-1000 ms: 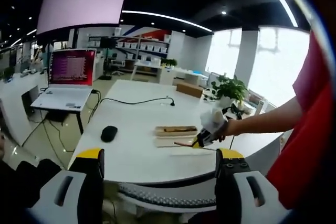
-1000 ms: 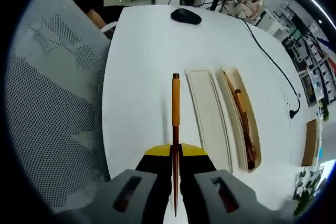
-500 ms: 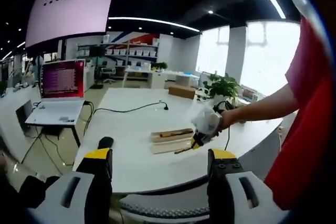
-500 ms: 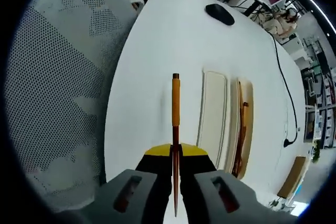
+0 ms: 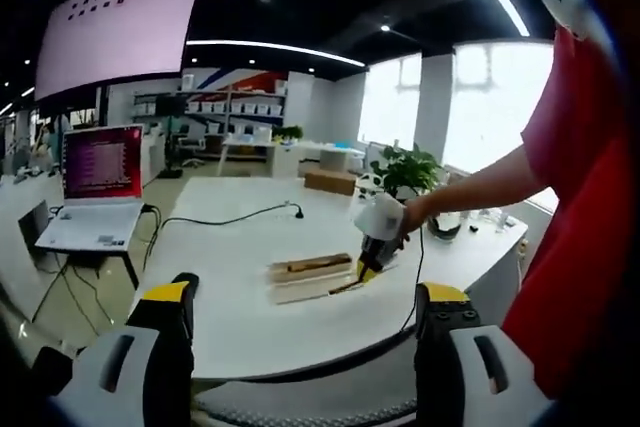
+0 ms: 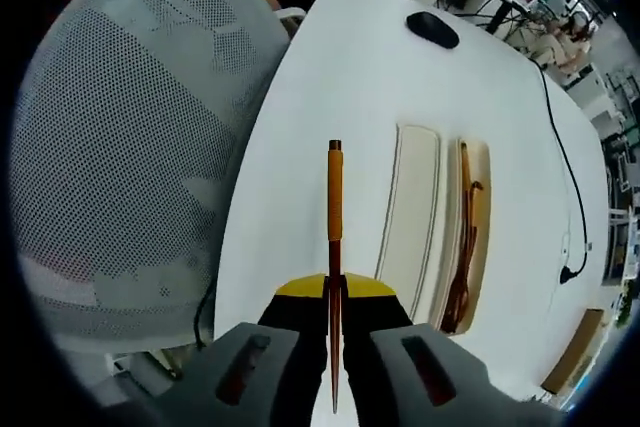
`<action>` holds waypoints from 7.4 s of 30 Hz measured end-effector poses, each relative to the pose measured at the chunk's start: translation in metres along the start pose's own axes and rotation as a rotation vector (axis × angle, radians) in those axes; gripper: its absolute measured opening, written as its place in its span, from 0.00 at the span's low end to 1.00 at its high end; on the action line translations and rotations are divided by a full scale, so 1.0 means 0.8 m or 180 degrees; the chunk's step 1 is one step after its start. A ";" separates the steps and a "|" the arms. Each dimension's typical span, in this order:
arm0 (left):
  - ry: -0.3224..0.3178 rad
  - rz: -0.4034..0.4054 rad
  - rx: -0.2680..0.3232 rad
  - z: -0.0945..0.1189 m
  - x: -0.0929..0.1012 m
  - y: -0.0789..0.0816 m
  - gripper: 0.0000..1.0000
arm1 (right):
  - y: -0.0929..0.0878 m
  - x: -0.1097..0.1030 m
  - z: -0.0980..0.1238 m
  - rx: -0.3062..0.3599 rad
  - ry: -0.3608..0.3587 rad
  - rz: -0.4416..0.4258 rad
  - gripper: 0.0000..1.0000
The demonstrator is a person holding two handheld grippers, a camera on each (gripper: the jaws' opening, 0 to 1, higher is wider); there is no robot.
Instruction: Arrange the utensils inside the cutlery case until each visible utensil rests in its matching compartment.
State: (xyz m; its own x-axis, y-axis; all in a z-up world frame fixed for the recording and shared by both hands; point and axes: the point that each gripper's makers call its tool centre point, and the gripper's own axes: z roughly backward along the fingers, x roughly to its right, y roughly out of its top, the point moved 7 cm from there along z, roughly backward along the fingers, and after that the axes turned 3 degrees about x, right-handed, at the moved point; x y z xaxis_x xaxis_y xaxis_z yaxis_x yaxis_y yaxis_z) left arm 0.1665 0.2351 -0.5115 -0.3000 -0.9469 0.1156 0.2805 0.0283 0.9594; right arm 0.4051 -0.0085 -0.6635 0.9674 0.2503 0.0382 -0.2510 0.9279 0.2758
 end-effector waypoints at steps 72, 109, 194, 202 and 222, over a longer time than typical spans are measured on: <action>-0.0093 0.0068 0.0001 -0.011 -0.013 -0.004 1.00 | 0.028 0.069 0.073 -0.0165 -0.0172 0.0168 0.01; -0.0046 0.0232 -0.0169 -0.009 -0.021 -0.015 0.96 | 0.036 0.111 0.045 0.0001 -0.0265 0.0037 0.01; 0.0616 0.0356 -0.0581 0.048 -0.039 -0.054 0.88 | 0.025 0.172 -0.103 0.0240 -0.0483 -0.0704 0.01; 0.0673 0.0363 -0.0557 0.049 -0.046 -0.050 0.87 | 0.019 0.180 -0.098 0.0121 -0.0482 -0.0551 0.01; 0.0596 0.0380 -0.0485 0.048 -0.062 -0.048 0.87 | 0.001 0.185 -0.091 0.0343 -0.0473 -0.1219 0.03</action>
State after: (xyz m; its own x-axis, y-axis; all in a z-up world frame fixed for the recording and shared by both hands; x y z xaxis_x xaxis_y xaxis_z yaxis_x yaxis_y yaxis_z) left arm 0.1351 0.2931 -0.5443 -0.0866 -0.9829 0.1625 0.4420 0.1082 0.8905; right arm 0.5458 0.0493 -0.7276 0.9864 -0.1568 0.0493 0.1249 0.9100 0.3954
